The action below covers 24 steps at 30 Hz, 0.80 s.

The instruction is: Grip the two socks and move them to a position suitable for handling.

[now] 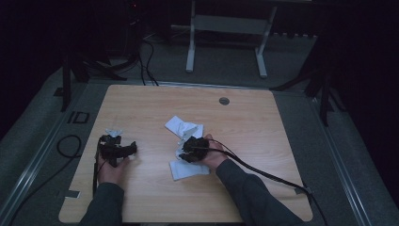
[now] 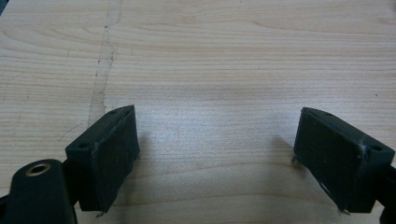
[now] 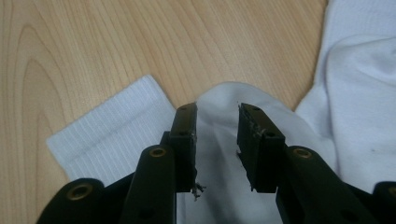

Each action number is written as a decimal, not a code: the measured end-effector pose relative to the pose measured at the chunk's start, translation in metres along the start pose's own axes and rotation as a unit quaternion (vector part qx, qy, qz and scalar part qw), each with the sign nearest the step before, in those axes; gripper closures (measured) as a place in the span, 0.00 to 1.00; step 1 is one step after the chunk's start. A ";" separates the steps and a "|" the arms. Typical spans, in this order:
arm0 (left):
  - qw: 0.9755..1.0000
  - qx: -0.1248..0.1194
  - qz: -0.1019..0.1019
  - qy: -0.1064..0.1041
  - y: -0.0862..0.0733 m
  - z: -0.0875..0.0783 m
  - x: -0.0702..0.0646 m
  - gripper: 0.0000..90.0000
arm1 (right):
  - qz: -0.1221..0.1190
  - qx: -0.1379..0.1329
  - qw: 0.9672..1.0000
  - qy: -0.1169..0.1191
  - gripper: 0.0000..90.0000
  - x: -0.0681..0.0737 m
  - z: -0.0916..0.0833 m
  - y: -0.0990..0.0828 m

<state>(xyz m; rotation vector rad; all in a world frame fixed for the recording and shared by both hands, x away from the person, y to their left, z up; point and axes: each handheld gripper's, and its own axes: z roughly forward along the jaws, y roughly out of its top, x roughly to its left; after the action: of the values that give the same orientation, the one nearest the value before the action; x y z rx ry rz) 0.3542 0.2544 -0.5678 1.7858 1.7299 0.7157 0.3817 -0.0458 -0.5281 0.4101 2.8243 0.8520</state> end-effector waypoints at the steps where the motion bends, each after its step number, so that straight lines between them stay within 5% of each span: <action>1: 1.000 0.000 0.000 0.000 0.000 0.000 0.000 0.15 | -0.001 0.001 1.000 0.001 0.74 0.000 0.002 0.000; 10: 1.000 0.000 0.000 0.000 0.000 0.000 0.000 0.15 | 0.021 -0.020 0.999 -0.016 0.75 -0.007 -0.005 0.005; 15: 1.000 -0.001 -0.001 0.000 0.000 0.000 -0.001 0.15 | 0.023 -0.005 1.000 -0.002 0.72 -0.010 0.014 0.009; 20: 1.000 0.000 0.001 0.000 0.000 0.000 0.000 0.15 | 0.035 -0.002 0.999 0.000 0.92 -0.013 0.024 0.006; 24: 1.000 -0.002 -0.001 0.000 0.000 0.000 -0.001 0.15 | 0.048 -0.011 0.999 -0.005 0.97 -0.017 0.016 0.007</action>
<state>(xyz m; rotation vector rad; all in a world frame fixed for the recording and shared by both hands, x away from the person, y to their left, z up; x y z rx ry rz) 0.3542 0.2538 -0.5681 1.7816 1.7294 0.7182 0.4027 -0.0371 -0.5367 0.5502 2.8040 0.8953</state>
